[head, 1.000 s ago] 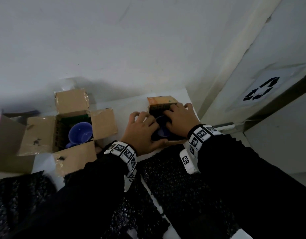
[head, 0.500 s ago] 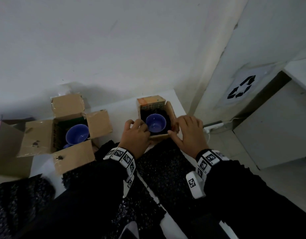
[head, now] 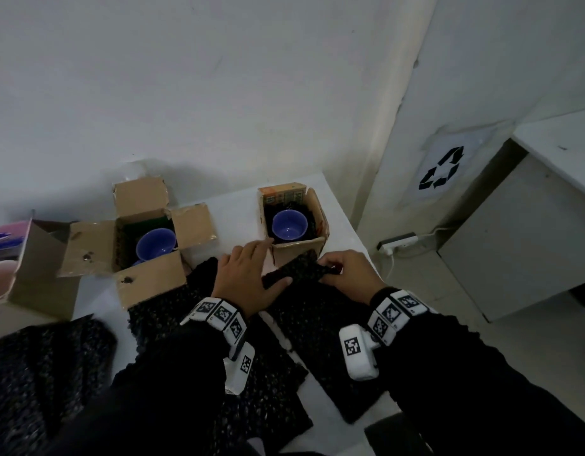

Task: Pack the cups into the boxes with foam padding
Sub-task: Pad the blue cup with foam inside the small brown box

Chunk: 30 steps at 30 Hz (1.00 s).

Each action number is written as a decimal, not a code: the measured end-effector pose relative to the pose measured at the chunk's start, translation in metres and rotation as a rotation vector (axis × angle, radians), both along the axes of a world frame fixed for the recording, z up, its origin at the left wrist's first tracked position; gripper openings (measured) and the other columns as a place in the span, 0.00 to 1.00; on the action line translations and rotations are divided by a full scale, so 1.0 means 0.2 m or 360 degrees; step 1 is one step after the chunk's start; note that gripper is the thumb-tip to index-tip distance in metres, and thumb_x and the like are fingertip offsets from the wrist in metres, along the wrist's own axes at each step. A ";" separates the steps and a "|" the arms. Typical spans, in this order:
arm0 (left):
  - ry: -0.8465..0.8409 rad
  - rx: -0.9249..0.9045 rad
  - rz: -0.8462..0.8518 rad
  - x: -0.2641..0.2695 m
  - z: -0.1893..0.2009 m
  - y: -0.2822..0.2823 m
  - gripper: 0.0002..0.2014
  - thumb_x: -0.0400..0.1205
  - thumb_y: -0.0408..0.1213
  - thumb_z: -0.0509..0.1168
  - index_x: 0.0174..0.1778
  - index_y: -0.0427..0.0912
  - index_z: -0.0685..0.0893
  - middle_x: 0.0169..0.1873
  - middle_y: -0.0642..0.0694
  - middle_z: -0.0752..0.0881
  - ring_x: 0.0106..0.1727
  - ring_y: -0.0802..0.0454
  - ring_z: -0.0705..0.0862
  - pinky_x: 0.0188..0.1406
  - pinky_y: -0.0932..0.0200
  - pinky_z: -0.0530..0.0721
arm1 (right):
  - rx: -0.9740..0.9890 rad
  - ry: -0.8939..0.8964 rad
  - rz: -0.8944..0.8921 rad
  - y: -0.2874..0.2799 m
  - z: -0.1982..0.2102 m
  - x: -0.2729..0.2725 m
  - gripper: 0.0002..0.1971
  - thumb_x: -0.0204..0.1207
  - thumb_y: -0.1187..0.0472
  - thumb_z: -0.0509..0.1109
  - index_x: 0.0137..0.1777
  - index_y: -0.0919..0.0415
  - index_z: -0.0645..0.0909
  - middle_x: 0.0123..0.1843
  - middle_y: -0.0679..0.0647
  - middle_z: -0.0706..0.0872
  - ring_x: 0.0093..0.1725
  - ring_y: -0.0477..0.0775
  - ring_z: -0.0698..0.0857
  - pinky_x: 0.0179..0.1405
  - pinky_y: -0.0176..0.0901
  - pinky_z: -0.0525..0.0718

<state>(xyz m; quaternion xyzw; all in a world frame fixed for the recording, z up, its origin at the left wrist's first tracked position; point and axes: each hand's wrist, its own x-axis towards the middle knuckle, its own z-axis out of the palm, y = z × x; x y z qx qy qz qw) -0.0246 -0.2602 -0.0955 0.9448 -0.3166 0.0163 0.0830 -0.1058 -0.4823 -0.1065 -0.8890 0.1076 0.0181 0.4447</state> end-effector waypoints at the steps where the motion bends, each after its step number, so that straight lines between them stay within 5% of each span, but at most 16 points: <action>1: 0.0208 0.0090 0.0116 0.02 0.02 0.00 0.45 0.69 0.78 0.53 0.77 0.55 0.65 0.63 0.55 0.83 0.63 0.47 0.80 0.61 0.47 0.75 | 0.0052 -0.0023 0.0036 -0.01 0.06 0.01 0.10 0.67 0.69 0.79 0.43 0.53 0.87 0.41 0.45 0.88 0.37 0.33 0.81 0.44 0.30 0.75; 4: 0.1104 0.0044 0.0240 0.09 0.13 0.00 0.47 0.62 0.81 0.60 0.73 0.57 0.74 0.58 0.53 0.87 0.59 0.51 0.83 0.63 0.51 0.79 | 0.0163 -0.0161 0.0035 -0.04 0.20 0.01 0.18 0.67 0.74 0.78 0.36 0.46 0.84 0.29 0.36 0.85 0.31 0.29 0.80 0.39 0.26 0.75; 6: 0.1359 -0.0128 0.0120 0.09 0.21 0.00 0.24 0.70 0.66 0.70 0.54 0.54 0.87 0.48 0.52 0.88 0.51 0.53 0.84 0.50 0.60 0.79 | 0.0244 -0.0239 -0.0009 -0.06 0.27 0.02 0.15 0.66 0.76 0.78 0.38 0.53 0.86 0.27 0.34 0.85 0.30 0.30 0.79 0.38 0.25 0.75; 8: 0.1262 -0.0227 -0.0008 0.08 0.29 -0.01 0.09 0.75 0.53 0.73 0.41 0.51 0.88 0.40 0.51 0.87 0.45 0.53 0.83 0.41 0.63 0.75 | 0.0267 -0.0294 -0.0070 -0.08 0.34 0.05 0.10 0.66 0.73 0.80 0.43 0.59 0.88 0.31 0.38 0.86 0.32 0.34 0.81 0.40 0.31 0.76; 9: 0.1189 -0.0241 -0.0043 0.08 0.33 -0.02 0.08 0.77 0.50 0.72 0.45 0.50 0.87 0.42 0.51 0.87 0.44 0.54 0.82 0.41 0.63 0.74 | 0.0185 -0.0333 -0.0103 -0.08 0.37 0.07 0.09 0.66 0.69 0.81 0.44 0.59 0.88 0.36 0.40 0.86 0.35 0.36 0.81 0.41 0.33 0.75; 11: 0.1071 -0.0291 -0.0024 0.11 0.41 -0.04 0.11 0.80 0.50 0.69 0.54 0.51 0.83 0.45 0.53 0.84 0.46 0.54 0.81 0.44 0.62 0.74 | -0.0179 -0.0408 -0.0149 -0.10 0.43 0.12 0.08 0.67 0.62 0.82 0.45 0.56 0.89 0.40 0.47 0.80 0.38 0.43 0.77 0.41 0.38 0.69; 13: 0.0836 -0.0360 -0.0001 0.17 0.48 -0.04 0.16 0.80 0.55 0.67 0.49 0.44 0.81 0.44 0.48 0.85 0.44 0.47 0.83 0.42 0.54 0.77 | -0.0397 -0.0417 -0.0188 -0.10 0.51 0.18 0.04 0.70 0.57 0.78 0.43 0.52 0.87 0.34 0.47 0.76 0.35 0.48 0.75 0.38 0.40 0.68; 16: 0.0494 -0.0476 0.0067 0.28 0.61 -0.05 0.13 0.84 0.50 0.63 0.49 0.41 0.77 0.41 0.40 0.88 0.34 0.46 0.82 0.39 0.51 0.80 | -0.0315 -0.0426 -0.0237 -0.09 0.64 0.28 0.05 0.77 0.54 0.71 0.40 0.49 0.82 0.29 0.47 0.83 0.34 0.53 0.84 0.39 0.46 0.81; 18: 0.0296 -0.0594 0.0085 0.33 0.70 -0.08 0.11 0.86 0.47 0.59 0.52 0.42 0.74 0.36 0.41 0.88 0.28 0.48 0.81 0.35 0.52 0.81 | -0.0181 -0.0488 -0.0293 -0.08 0.72 0.35 0.06 0.80 0.55 0.68 0.43 0.51 0.84 0.34 0.49 0.90 0.39 0.53 0.89 0.48 0.50 0.86; 21: 0.0135 -0.0871 0.0076 0.38 0.82 -0.11 0.06 0.87 0.44 0.57 0.52 0.45 0.72 0.30 0.46 0.87 0.22 0.53 0.85 0.29 0.54 0.82 | -0.0214 -0.0615 -0.0336 -0.09 0.83 0.44 0.08 0.80 0.56 0.68 0.52 0.55 0.87 0.47 0.50 0.92 0.50 0.52 0.87 0.50 0.42 0.81; 24: 0.0026 -0.1217 0.0013 0.44 0.87 -0.13 0.03 0.84 0.40 0.60 0.51 0.47 0.73 0.41 0.48 0.88 0.34 0.52 0.88 0.36 0.48 0.87 | -0.0118 -0.0779 -0.0309 -0.08 0.89 0.51 0.11 0.77 0.57 0.72 0.58 0.57 0.85 0.53 0.51 0.90 0.53 0.47 0.85 0.54 0.35 0.78; 27: -0.0226 -0.1328 -0.0153 0.44 0.87 -0.14 0.07 0.81 0.33 0.62 0.53 0.45 0.74 0.55 0.47 0.83 0.51 0.49 0.83 0.49 0.52 0.83 | -0.0014 -0.1064 -0.0250 -0.09 0.91 0.55 0.14 0.71 0.60 0.79 0.56 0.57 0.84 0.54 0.47 0.88 0.53 0.40 0.83 0.54 0.20 0.75; 30: -0.0310 -0.1246 -0.0276 0.42 0.80 -0.14 0.09 0.79 0.28 0.64 0.53 0.41 0.74 0.62 0.45 0.78 0.58 0.51 0.79 0.53 0.60 0.79 | 0.0014 -0.1107 -0.0124 -0.10 0.84 0.57 0.22 0.67 0.53 0.81 0.58 0.56 0.81 0.58 0.47 0.85 0.58 0.41 0.82 0.58 0.24 0.75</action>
